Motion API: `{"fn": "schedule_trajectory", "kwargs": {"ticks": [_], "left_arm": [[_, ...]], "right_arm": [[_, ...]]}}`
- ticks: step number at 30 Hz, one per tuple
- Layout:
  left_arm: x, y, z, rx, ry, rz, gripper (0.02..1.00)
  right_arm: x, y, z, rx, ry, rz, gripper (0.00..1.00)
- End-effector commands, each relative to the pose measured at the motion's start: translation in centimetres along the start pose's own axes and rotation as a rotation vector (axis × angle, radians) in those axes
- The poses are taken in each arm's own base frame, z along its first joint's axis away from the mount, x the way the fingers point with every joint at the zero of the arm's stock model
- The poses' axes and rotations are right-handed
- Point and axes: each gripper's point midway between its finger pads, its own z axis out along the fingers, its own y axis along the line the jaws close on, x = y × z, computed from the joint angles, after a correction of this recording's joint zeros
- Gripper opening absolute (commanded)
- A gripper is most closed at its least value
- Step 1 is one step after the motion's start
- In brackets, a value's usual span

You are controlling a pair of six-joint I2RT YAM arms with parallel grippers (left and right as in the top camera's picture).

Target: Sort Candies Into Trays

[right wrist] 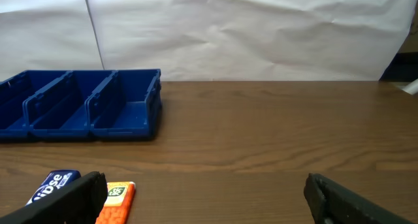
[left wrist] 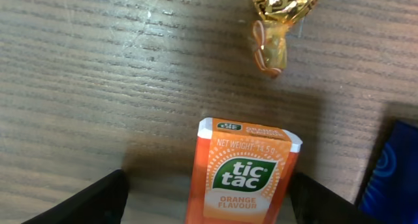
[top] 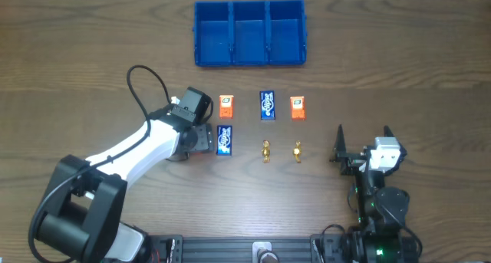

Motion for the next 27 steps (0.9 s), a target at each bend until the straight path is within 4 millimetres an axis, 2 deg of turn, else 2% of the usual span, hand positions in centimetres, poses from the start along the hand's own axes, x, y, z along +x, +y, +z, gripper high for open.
{"fn": "schedule_trajectory", "kwargs": {"ticks": [1, 11, 13, 14, 16, 19, 21, 23, 24, 26, 27], "left_arm": [[-0.1, 0.3, 0.5, -0.031, 0.0, 0.01, 0.698], [-1.0, -0.4, 0.4, 0.001, -0.034, 0.028, 0.347], [-1.4, -0.9, 0.2, 0.027, -0.051, 0.026, 0.316], [-1.8, -1.2, -0.2, 0.039, -0.067, 0.023, 0.316], [-3.8, -2.3, -2.4, 0.076, -0.127, 0.014, 0.316], [-10.6, -4.1, -10.6, 0.094, -0.314, -0.013, 0.31], [-16.7, -5.9, -15.9, 0.074, -0.444, 0.022, 0.305], [-20.7, -7.3, -17.9, 0.076, -0.499, 0.058, 0.312], [-23.3, -7.8, -18.5, 0.07, -0.513, 0.06, 0.318], [-26.4, -8.0, -17.6, 0.046, -0.495, 0.049, 0.327], [-27.2, -8.0, -16.8, 0.038, -0.482, 0.043, 0.325]], "right_arm": [[0.0, -0.2, 0.0, 0.012, -0.003, -0.014, 0.998], [0.0, -0.2, 0.0, 0.012, -0.003, -0.014, 0.998], [0.0, -0.2, 0.0, 0.012, -0.003, -0.014, 0.998], [0.0, -0.2, 0.0, 0.011, -0.003, -0.014, 0.998], [0.0, -0.2, 0.0, 0.012, -0.003, -0.014, 0.998], [0.0, -0.2, 0.0, 0.011, -0.003, -0.014, 0.998], [0.0, -0.2, 0.0, 0.012, -0.003, -0.014, 0.998], [0.0, -0.2, 0.0, 0.011, -0.003, -0.014, 0.998], [0.0, -0.2, 0.0, 0.011, -0.003, -0.014, 0.998], [0.0, -0.2, 0.0, 0.011, -0.002, -0.015, 0.998], [0.0, -0.2, 0.0, 0.012, -0.003, -0.014, 0.998]]}}
